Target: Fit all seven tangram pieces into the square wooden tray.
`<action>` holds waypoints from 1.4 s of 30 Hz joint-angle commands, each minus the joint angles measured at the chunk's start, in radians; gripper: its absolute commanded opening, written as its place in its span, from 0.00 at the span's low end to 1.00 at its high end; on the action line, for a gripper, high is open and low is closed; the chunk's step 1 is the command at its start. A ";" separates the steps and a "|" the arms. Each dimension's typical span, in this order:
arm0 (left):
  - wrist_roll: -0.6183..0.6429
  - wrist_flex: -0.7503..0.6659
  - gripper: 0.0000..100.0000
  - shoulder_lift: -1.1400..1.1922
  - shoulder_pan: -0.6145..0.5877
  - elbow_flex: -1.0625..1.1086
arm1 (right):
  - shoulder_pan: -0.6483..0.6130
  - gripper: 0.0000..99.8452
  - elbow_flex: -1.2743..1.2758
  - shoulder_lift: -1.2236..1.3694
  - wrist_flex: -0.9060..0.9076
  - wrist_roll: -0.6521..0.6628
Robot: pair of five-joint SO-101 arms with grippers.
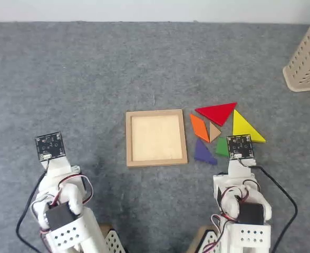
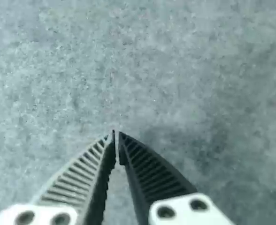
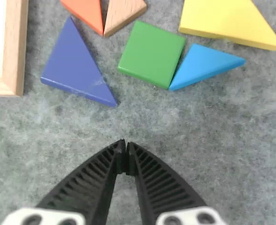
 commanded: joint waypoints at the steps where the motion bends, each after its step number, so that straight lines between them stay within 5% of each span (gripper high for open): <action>1: 0.009 0.003 0.01 -0.003 0.003 -0.008 | 0.008 0.01 0.014 -0.021 0.005 -0.008; 42: 0.009 0.003 0.01 -0.003 0.003 -0.008 | 0.015 0.01 0.014 -0.021 -0.041 -0.003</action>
